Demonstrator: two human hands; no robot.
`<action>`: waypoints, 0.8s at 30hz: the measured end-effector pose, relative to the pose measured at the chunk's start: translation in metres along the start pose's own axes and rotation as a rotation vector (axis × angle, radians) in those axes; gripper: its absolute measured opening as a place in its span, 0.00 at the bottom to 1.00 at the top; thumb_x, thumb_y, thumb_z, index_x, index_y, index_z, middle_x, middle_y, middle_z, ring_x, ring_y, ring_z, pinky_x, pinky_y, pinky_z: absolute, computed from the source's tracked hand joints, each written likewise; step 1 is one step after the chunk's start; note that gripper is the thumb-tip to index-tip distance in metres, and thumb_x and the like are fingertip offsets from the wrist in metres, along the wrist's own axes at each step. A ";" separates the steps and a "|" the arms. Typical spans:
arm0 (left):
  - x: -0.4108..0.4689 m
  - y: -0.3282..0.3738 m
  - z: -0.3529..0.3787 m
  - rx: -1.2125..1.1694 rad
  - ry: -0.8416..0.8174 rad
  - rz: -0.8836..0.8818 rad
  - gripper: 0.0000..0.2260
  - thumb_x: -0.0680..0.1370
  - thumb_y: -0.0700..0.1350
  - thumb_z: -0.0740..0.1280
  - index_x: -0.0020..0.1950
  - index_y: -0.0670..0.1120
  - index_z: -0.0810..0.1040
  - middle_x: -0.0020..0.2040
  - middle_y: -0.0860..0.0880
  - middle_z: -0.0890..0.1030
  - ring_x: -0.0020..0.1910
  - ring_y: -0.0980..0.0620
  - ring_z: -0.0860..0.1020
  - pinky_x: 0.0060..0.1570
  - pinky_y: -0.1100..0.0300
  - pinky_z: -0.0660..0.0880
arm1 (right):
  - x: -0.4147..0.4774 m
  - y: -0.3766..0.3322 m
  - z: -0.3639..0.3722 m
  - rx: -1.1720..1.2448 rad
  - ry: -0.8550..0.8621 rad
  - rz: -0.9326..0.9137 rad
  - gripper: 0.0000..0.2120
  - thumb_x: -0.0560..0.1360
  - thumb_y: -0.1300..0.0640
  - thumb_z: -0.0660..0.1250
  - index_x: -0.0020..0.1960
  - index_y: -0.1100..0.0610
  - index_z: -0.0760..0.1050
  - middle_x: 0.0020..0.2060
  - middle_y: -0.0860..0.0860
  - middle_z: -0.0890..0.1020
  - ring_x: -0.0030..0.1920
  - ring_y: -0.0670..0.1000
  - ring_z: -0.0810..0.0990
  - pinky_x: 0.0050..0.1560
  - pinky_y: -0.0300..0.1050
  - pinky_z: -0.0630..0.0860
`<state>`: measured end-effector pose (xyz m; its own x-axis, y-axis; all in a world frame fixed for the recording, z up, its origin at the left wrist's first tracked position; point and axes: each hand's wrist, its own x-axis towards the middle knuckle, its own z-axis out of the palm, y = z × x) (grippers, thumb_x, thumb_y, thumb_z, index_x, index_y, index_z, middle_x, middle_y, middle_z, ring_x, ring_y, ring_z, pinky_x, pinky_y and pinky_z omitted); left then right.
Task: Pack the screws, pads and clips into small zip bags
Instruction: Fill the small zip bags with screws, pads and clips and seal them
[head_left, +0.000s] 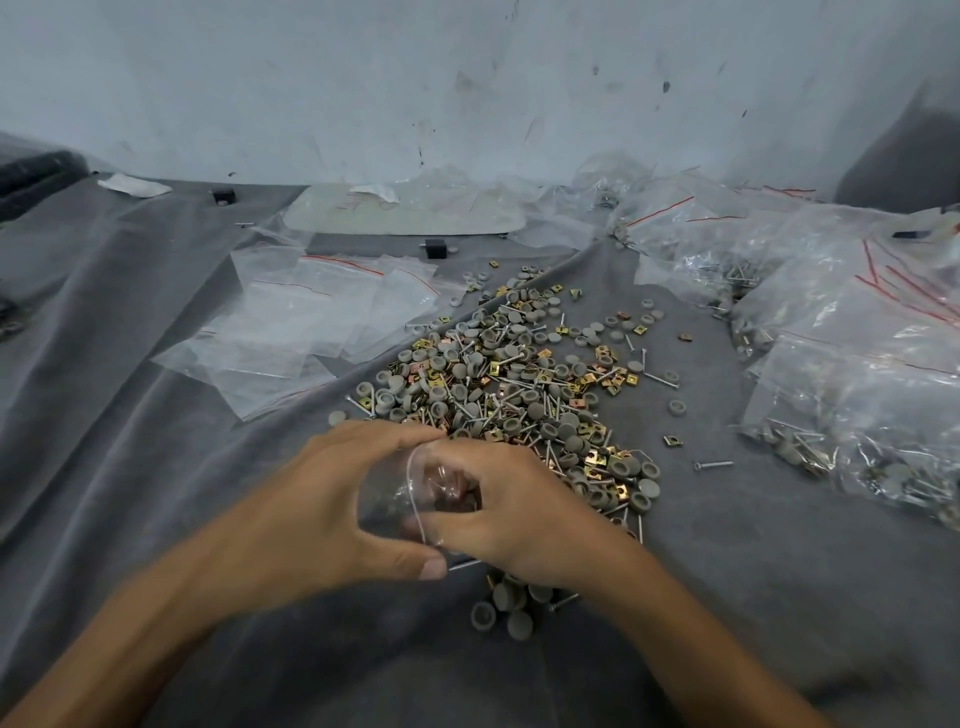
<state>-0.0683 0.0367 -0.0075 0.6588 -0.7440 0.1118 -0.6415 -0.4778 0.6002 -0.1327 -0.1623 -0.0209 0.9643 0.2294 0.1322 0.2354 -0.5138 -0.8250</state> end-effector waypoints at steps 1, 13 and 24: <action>0.000 0.000 0.000 -0.006 0.026 -0.004 0.40 0.59 0.71 0.78 0.69 0.65 0.71 0.65 0.65 0.74 0.68 0.62 0.70 0.70 0.59 0.67 | -0.001 -0.001 -0.002 0.019 -0.004 0.000 0.12 0.75 0.55 0.75 0.45 0.38 0.77 0.41 0.37 0.78 0.41 0.38 0.78 0.43 0.34 0.71; 0.000 -0.002 0.000 0.096 0.136 -0.023 0.36 0.62 0.73 0.71 0.68 0.62 0.76 0.63 0.66 0.76 0.65 0.65 0.70 0.62 0.76 0.61 | 0.049 0.044 -0.096 -0.326 0.227 0.290 0.09 0.79 0.52 0.71 0.58 0.47 0.81 0.51 0.43 0.82 0.53 0.46 0.81 0.56 0.47 0.78; 0.004 -0.005 0.002 0.066 0.112 -0.091 0.36 0.59 0.76 0.68 0.66 0.65 0.75 0.62 0.71 0.73 0.66 0.63 0.67 0.59 0.79 0.57 | 0.131 0.054 -0.089 -0.820 0.003 0.463 0.11 0.80 0.53 0.66 0.46 0.60 0.80 0.37 0.53 0.80 0.43 0.56 0.80 0.38 0.44 0.71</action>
<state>-0.0634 0.0354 -0.0113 0.7526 -0.6414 0.1491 -0.5993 -0.5733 0.5588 0.0170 -0.2337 0.0008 0.9834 -0.1445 -0.1094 -0.1601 -0.9754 -0.1512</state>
